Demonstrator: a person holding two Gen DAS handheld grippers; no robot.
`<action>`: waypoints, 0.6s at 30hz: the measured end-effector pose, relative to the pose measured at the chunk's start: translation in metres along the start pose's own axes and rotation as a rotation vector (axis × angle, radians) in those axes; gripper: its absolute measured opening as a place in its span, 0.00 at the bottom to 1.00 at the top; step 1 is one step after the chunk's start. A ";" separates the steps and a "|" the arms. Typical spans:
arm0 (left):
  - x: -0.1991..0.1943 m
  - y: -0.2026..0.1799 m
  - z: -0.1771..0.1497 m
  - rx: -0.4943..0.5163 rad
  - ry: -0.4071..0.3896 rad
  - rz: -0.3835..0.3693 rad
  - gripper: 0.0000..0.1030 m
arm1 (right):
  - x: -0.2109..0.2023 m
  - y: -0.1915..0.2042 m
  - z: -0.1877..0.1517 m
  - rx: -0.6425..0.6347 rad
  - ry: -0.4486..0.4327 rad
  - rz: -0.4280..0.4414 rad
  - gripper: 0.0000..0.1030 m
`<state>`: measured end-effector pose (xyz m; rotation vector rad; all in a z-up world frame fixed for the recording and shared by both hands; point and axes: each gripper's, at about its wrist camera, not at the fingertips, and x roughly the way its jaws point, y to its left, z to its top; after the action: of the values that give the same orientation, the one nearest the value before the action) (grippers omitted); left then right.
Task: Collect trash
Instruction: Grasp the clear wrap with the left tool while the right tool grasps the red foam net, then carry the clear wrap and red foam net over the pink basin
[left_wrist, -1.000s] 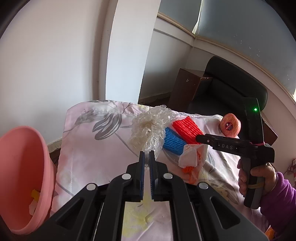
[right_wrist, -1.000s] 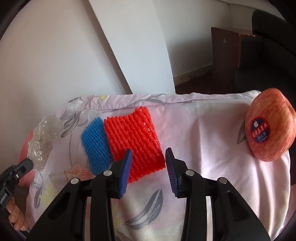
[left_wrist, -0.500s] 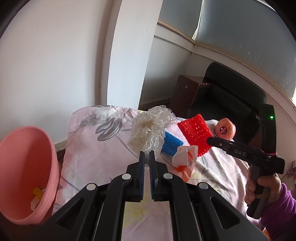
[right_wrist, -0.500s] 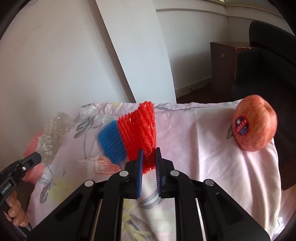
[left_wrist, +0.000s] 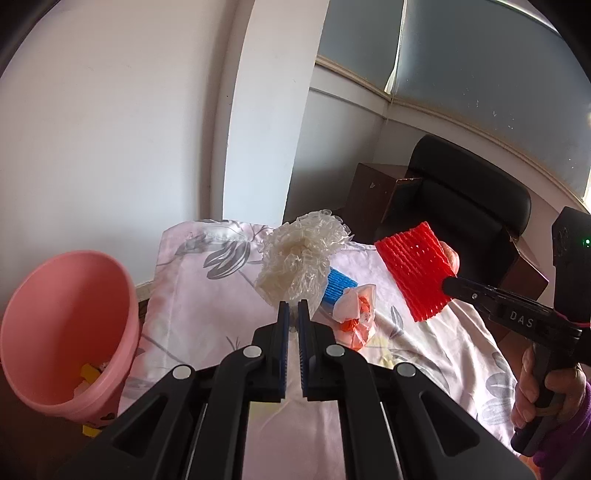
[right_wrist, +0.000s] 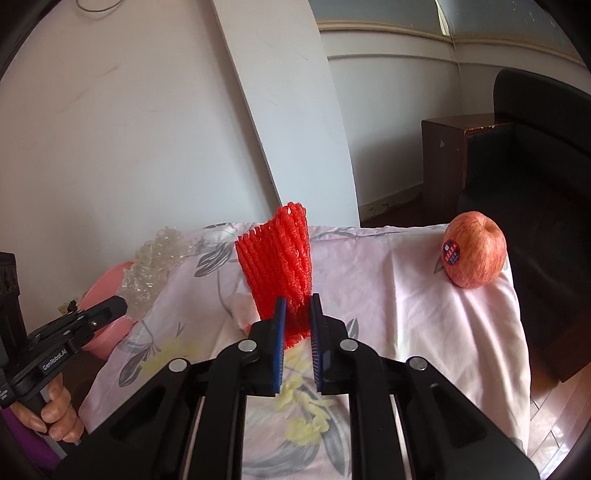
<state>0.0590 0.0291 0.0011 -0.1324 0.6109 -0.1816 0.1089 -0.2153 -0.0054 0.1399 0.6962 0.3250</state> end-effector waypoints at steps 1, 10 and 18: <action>-0.002 0.001 -0.001 0.000 -0.002 0.003 0.04 | -0.002 0.002 -0.001 -0.003 0.000 0.003 0.12; -0.030 0.006 -0.011 -0.008 -0.033 0.054 0.04 | -0.006 0.040 -0.015 -0.055 0.014 0.051 0.12; -0.052 0.021 -0.016 -0.044 -0.058 0.095 0.04 | -0.009 0.073 -0.020 -0.099 0.004 0.084 0.12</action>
<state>0.0104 0.0595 0.0134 -0.1509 0.5627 -0.0724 0.0714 -0.1489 0.0020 0.0744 0.6781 0.4394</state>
